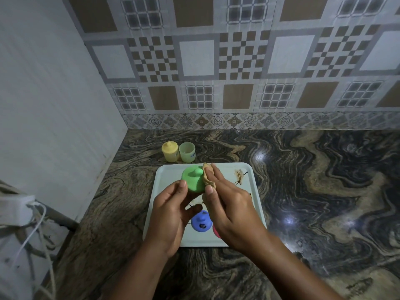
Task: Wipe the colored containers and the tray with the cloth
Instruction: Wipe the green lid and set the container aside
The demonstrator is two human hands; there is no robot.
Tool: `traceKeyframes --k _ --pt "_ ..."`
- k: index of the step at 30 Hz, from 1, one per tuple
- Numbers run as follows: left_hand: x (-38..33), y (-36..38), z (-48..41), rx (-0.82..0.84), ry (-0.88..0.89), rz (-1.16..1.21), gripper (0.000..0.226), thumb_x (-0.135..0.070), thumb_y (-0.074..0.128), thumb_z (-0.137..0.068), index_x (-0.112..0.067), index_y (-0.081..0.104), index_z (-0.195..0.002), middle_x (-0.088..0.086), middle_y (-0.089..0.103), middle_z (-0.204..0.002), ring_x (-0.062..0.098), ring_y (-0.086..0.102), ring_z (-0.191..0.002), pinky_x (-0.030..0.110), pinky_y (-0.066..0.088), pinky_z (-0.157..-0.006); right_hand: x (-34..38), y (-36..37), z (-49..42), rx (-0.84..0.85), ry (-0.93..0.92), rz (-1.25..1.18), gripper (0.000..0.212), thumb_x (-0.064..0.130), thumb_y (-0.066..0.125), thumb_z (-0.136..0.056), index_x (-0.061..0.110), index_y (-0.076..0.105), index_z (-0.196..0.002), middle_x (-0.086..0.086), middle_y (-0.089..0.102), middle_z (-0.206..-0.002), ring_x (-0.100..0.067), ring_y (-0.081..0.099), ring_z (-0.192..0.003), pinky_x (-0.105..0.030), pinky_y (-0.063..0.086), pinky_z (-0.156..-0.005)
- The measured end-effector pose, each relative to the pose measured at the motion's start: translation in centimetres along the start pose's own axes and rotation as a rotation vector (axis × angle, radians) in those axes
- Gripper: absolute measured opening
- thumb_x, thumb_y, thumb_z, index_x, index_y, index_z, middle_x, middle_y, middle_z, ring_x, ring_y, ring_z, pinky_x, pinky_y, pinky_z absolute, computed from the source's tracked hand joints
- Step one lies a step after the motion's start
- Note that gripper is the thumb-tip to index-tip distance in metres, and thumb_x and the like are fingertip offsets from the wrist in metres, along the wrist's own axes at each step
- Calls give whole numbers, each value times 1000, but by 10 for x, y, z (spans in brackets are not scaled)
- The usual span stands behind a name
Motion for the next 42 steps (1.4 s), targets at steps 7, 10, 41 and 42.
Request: traceKeyframes --k 7,10,41,42 --pt "-4 -2 -3 -79 20 3 33 -20 46 -102 -10 77 -101 18 75 -103 25 72 -91 33 57 -73 5 2 5 -3 -25 15 54 37 37 -103 9 47 -148 -4 45 -154 -5 27 -149 -27 31 -120" --pt "-3 -1 1 -26 -18 12 33 -24 46 -101 -7 74 -107 21 73 -111 27 72 -97 34 58 -75 -1 -2 -1 -20 0 26 52 37 37 -104 9 50 -145 -4 49 -151 -3 28 -148 -26 31 -120" --pt "-1 -3 2 -50 67 -22 34 -22 51 -95 -16 64 -126 9 72 -119 18 70 -105 30 54 -71 1 1 -2 17 66 10 50 37 40 -104 14 48 -148 8 41 -153 -1 30 -147 -29 33 -118" --pt "-2 -1 3 -32 74 -24 37 -24 51 -94 -14 63 -127 9 71 -121 21 68 -111 35 55 -80 1 1 -3 16 75 9 51 38 39 -103 15 48 -148 10 41 -152 -3 35 -145 -30 35 -117"
Point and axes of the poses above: each hand's wrist, its own z-axis away from the middle knuckle, its own y-axis out of the palm, x = y × z, the point moved 2 cm from there along -z, towards the middle knuckle
